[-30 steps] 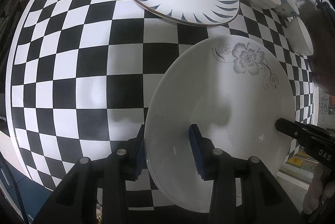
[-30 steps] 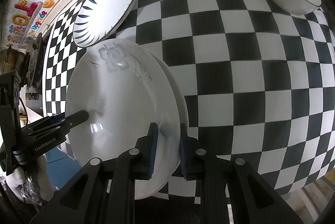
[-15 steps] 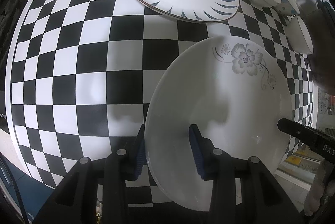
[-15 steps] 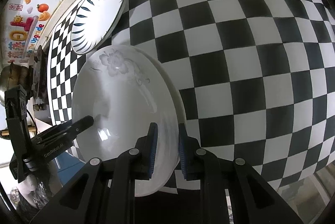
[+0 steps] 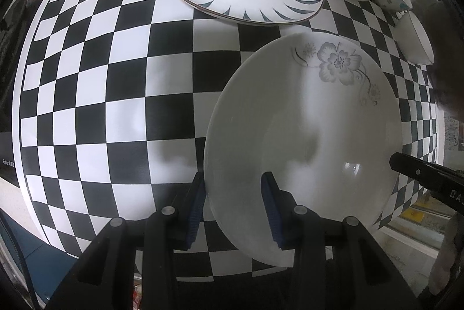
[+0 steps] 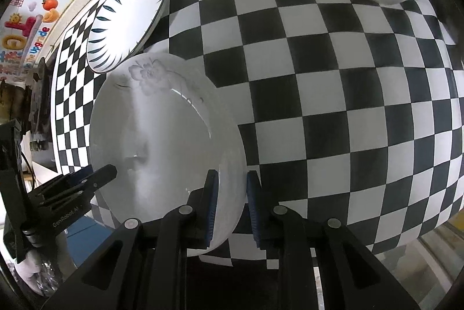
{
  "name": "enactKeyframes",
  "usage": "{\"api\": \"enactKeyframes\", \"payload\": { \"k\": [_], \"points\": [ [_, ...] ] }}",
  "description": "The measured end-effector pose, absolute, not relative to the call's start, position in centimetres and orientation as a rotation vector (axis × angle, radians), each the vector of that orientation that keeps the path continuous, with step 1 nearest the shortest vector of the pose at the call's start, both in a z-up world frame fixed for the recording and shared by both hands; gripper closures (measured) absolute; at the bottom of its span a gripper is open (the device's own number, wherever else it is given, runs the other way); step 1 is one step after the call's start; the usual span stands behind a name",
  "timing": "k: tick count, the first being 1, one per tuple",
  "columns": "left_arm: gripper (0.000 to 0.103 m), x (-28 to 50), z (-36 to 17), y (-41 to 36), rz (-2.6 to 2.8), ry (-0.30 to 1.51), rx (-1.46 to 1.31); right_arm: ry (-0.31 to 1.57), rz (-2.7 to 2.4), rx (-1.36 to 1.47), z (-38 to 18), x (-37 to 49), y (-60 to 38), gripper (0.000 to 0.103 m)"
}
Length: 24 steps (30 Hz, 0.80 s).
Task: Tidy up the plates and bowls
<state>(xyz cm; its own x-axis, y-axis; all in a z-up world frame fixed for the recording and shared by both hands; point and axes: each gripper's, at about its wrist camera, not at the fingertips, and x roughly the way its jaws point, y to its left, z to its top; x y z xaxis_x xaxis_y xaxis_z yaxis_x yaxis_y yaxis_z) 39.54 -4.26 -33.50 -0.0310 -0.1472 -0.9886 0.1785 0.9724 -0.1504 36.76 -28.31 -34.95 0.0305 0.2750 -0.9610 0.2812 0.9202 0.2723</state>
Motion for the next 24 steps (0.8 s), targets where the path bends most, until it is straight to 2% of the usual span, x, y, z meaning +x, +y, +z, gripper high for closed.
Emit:
{"api": "enactKeyframes", "payload": {
  "k": [7, 8, 9, 11, 13, 17, 24],
  "points": [
    [0.066, 40.3, -30.4, -2.7, -0.212, 1.497, 0.029, 1.487, -0.044, 0.437, -32.6, 37.0, -30.4, 0.080],
    [0.066, 40.9, -29.8, -2.3, -0.202, 1.478, 0.026, 1.462, -0.049, 0.435, -32.0, 37.2, -30.6, 0.077],
    [0.066, 41.5, -29.1, -1.9, -0.191, 1.453, 0.019, 1.427, -0.053, 0.434, -31.4, 37.5, -30.7, 0.072],
    [0.066, 43.2, -27.7, -1.3, -0.174, 1.406, 0.008, 1.313, -0.041, 0.421, -29.9, 38.3, -30.7, 0.046],
    [0.066, 45.0, -27.0, -1.0, -0.163, 1.384, -0.001, 1.225, 0.020, 0.434, -29.0, 39.7, -30.3, 0.036],
    [0.066, 48.9, -26.3, -0.5, -0.156, 1.361, -0.010, 1.297, 0.069, 0.491, -29.7, 44.1, -29.1, 0.036],
    [0.066, 54.8, -28.8, -0.7, -0.165, 1.415, -0.088, 1.426, 0.064, 0.607, -34.0, 52.0, -27.8, 0.038]
  ]
}}
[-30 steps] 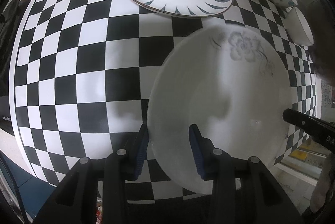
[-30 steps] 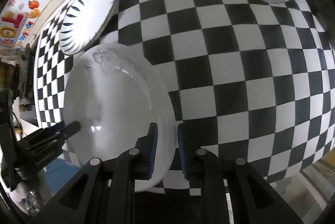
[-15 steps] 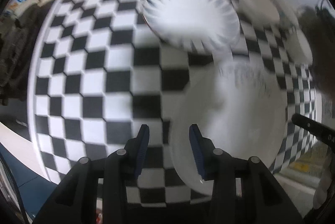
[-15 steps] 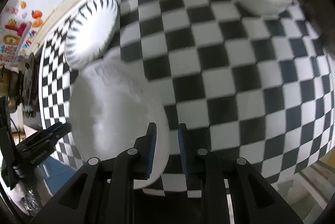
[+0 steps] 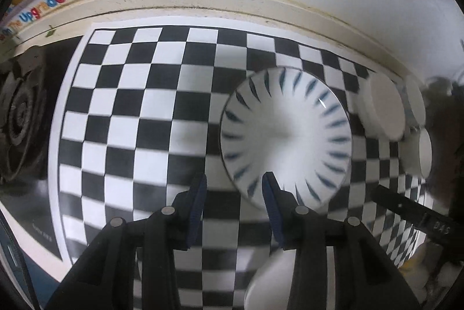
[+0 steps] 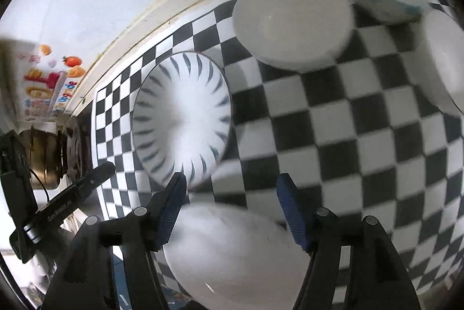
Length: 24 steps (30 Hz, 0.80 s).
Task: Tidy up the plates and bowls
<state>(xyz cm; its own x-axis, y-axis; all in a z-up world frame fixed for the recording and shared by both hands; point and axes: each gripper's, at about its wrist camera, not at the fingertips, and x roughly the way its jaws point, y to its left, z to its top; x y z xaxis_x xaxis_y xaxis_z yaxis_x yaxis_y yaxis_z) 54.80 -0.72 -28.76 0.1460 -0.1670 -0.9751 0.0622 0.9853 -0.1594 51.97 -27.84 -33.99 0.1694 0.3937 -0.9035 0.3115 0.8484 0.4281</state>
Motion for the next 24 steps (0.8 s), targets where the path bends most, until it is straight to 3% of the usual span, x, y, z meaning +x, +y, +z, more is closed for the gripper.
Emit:
{"api": "enactKeyframes", "payload": {
  "k": [2, 5, 14, 18, 20, 24],
  "points": [
    [0.066, 56.3, -29.8, -0.7, -0.166, 1.437, -0.095, 1.458, 0.047, 0.642, -35.6, 53.7, -27.7, 0.055],
    [0.066, 58.2, -31.8, -0.8, -0.172, 1.478, -0.098, 1.503, 0.023, 0.677, -38.0, 55.6, -27.4, 0.070],
    [0.066, 61.0, -35.4, -1.2, -0.247, 1.561, -0.121, 1.519, 0.081, 0.770, -41.4, 57.4, -26.0, 0.073],
    [0.074, 61.4, -36.2, -2.2, -0.262, 1.559, -0.075, 1.530, 0.071, 0.716, -41.2, 57.7, -25.6, 0.078],
    [0.074, 61.4, -36.2, -2.3, -0.262, 1.541, -0.072, 1.532, 0.056, 0.684, -41.2, 57.7, -25.3, 0.087],
    [0.077, 61.1, -36.0, -2.6, -0.265, 1.509, -0.047, 1.515, 0.048, 0.642, -40.9, 57.5, -25.1, 0.086]
  ]
}}
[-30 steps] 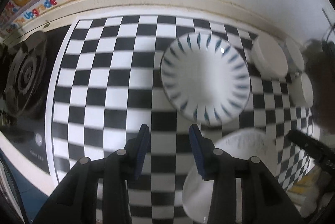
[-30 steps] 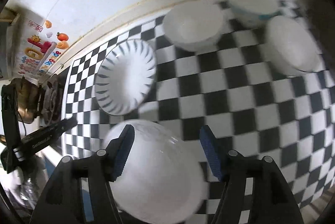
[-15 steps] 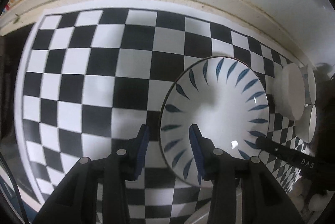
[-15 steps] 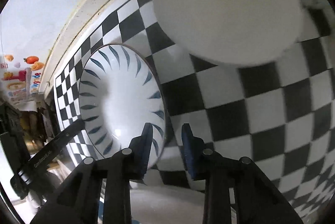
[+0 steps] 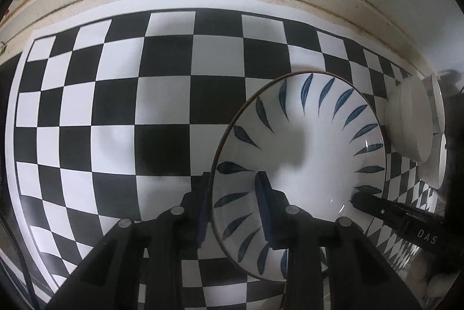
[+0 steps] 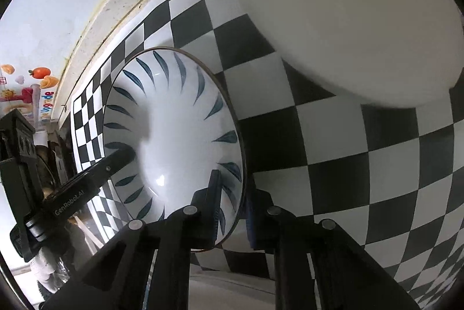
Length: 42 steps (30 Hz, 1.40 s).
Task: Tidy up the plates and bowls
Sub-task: 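Grasp the rim of the blue-striped plate with both grippers, then lift the blue-striped plate with both grippers over the white plate stack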
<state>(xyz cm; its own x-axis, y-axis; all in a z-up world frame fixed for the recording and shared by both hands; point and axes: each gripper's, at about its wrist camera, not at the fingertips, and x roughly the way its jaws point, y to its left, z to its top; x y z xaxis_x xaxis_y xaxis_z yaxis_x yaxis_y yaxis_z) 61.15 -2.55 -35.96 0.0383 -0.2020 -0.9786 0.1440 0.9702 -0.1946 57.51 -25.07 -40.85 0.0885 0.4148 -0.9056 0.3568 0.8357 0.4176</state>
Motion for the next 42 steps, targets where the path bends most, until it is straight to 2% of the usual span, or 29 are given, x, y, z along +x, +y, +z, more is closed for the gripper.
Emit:
{"api": "enactKeyframes", "payload": {
  "k": [24, 42],
  "points": [
    [0.079, 56.5, -29.7, -2.4, -0.250, 1.354, -0.040, 1.381, 0.091, 0.552, -34.6, 54.1, -25.0, 0.087],
    [0.079, 48.3, -22.2, -3.5, -0.330, 1.198, -0.044, 1.220, 0.111, 0.530, -26.4, 43.9, -26.7, 0.087]
  ]
}}
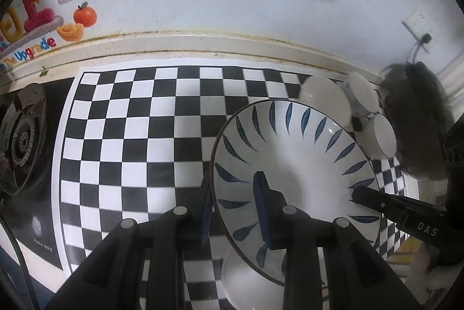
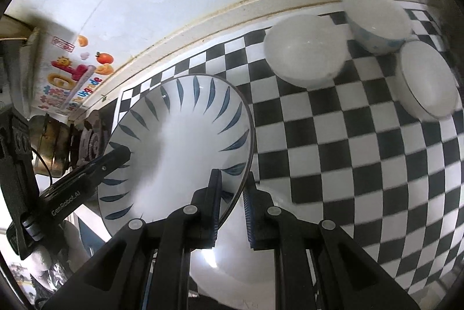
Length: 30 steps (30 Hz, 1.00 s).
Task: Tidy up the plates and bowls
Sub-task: 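Lift the blue-striped plate with both grippers over the white plate stack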
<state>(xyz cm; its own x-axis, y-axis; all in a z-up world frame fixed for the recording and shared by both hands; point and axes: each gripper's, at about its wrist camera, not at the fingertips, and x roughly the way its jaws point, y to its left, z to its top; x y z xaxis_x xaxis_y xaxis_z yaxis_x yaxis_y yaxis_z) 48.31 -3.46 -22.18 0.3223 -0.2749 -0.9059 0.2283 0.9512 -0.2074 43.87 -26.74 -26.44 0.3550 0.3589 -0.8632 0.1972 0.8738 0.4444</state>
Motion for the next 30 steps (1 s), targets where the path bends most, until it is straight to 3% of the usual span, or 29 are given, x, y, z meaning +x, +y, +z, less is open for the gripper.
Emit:
{"api": "enactKeyframes", "payload": {
  "k": [14, 30],
  "points": [
    [0.079, 40.4, -22.0, -5.0, -0.406, 1.203, 0.029, 1.195, 0.080, 0.575, -26.7, 33.7, -27.9, 0.087],
    [0.079, 38.1, -28.0, -6.0, -0.407, 1.323, 0.098, 1.278, 0.047, 0.567, -32.5, 31.4, -28.1, 0.087]
  ]
}}
